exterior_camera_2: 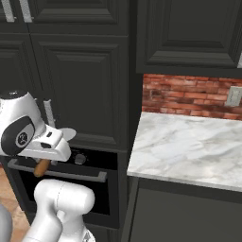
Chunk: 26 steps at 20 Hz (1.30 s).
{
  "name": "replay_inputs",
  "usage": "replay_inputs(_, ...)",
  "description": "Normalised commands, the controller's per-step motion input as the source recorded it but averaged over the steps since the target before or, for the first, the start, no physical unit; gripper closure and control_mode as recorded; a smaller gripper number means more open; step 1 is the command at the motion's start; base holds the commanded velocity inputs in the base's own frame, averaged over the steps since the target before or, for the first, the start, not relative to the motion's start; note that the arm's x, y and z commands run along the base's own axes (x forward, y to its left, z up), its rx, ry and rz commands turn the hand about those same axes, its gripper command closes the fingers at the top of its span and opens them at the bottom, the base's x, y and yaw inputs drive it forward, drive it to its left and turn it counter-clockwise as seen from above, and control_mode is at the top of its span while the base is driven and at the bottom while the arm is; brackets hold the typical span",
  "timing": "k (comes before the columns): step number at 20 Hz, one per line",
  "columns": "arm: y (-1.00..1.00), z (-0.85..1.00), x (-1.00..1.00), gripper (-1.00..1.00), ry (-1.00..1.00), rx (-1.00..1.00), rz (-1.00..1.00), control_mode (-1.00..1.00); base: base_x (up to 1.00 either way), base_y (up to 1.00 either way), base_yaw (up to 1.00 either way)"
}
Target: Take the pizza cutter from the drawer on the right and place it on the dining counter for cutting.
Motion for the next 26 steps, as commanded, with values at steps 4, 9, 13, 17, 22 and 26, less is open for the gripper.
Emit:
replay_inputs(4,-0.02,0.25,-0.05,1.0,0.0,0.03,0.05,-1.0,0.0,0.0,0.0)
replay_inputs(9,-0.15,0.17,-0.01,1.0,0.0,0.05,0.02,-1.0,0.0,0.0,0.0)
replay_inputs(13,-0.19,0.07,-0.01,1.0,0.0,0.04,0.0,-1.0,0.0,0.0,0.0)
replay_inputs(17,-0.04,0.04,-0.04,1.0,0.0,0.01,0.0,-1.0,0.0,0.0,0.0)
replay_inputs(22,0.0,0.04,-0.09,1.0,0.0,0.0,0.0,-1.0,0.0,0.0,0.0)
replay_inputs(26,0.0,0.03,-0.16,1.0,0.0,0.0,0.0,-1.0,0.0,0.0,0.0)
